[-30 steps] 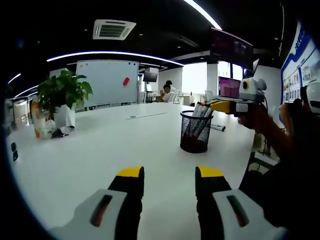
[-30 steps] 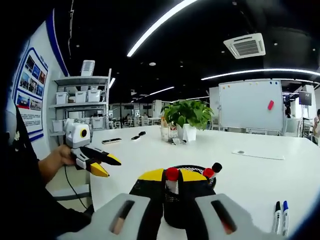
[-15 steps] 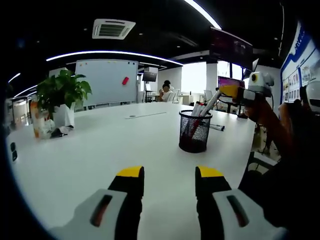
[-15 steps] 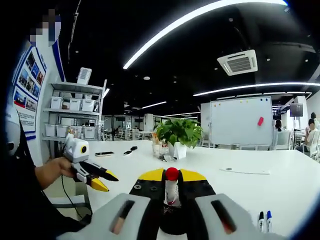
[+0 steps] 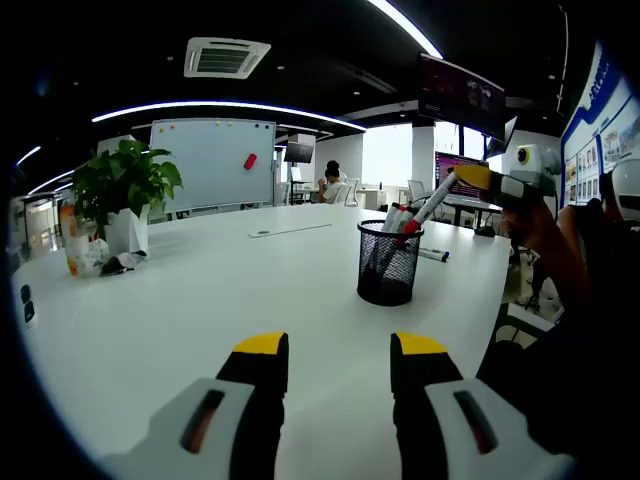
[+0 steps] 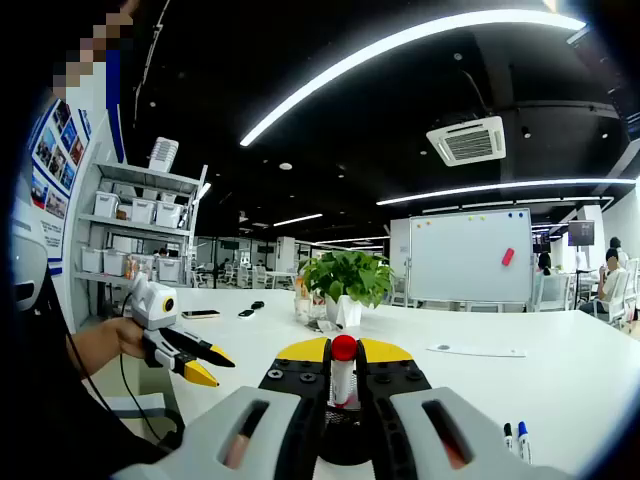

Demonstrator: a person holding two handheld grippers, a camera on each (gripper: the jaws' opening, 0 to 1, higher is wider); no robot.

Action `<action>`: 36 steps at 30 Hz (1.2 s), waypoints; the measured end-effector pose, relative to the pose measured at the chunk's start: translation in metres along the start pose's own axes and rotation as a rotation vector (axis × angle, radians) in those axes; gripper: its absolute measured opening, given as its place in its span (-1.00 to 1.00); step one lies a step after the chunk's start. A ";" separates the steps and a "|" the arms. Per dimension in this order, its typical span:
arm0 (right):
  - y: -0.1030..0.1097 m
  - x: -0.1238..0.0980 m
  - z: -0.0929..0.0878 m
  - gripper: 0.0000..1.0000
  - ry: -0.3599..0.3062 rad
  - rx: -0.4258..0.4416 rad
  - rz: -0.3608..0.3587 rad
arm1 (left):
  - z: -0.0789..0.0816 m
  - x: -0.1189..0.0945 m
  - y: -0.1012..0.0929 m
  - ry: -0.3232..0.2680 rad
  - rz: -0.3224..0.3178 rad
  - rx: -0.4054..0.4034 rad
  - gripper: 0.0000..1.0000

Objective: Pick up the whiteboard markers from the pen holder and place them facing the whiteboard neatly

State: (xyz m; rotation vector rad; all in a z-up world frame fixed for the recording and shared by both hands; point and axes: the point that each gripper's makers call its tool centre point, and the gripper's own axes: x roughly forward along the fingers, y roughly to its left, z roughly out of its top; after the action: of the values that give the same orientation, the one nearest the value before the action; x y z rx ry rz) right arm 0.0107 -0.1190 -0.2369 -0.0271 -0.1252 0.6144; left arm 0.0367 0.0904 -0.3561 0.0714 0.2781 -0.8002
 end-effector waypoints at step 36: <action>0.012 -0.006 -0.070 -0.74 0.292 -0.094 -0.029 | 0.000 -0.002 0.003 -0.004 0.008 0.002 -0.15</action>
State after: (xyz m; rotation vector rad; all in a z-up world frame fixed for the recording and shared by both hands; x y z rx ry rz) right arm 0.0081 -0.1119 -0.3072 -0.2043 0.1282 0.5689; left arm 0.0374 0.0935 -0.3553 0.0722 0.2731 -0.7928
